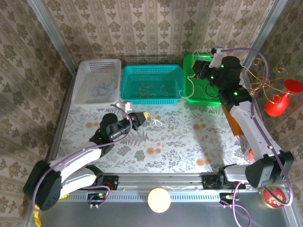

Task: Untangle the cables

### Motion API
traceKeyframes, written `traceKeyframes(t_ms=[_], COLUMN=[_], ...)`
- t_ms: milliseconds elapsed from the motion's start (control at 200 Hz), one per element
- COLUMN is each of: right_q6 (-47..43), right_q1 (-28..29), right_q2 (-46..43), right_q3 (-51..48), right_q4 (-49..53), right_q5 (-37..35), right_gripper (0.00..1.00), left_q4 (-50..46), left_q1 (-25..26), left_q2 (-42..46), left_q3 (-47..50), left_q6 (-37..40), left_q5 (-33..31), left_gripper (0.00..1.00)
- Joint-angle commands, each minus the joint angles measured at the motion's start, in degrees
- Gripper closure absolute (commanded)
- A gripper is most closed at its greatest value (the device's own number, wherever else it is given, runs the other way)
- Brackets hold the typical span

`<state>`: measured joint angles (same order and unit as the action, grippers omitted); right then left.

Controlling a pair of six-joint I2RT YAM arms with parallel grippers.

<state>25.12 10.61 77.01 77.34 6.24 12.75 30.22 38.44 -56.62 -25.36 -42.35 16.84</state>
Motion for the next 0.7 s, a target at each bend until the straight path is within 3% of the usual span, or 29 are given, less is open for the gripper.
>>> traceKeyframes(t_ms=[0,325,695], right_q6=[-5.5,-11.5,-16.0], right_q1=[0.7,1.5,1.7], right_q2=[3.9,13.0,20.4], right_q3=[3.2,6.6,7.2], right_q4=[2.2,4.2,5.2], right_q5=[-9.0,-20.7,-30.4], right_gripper=[1.00,1.00,1.00], left_q4=[-12.7,-19.9,-20.2], left_q1=[-1.0,-2.3,-2.4], left_q2=[5.1,12.4,11.7], left_q3=[-2.4,-5.6,-8.5], left_q6=[3.2,4.8,5.0], left_q5=[-6.2,-8.6,-7.4], left_gripper=[1.00,1.00,1.00])
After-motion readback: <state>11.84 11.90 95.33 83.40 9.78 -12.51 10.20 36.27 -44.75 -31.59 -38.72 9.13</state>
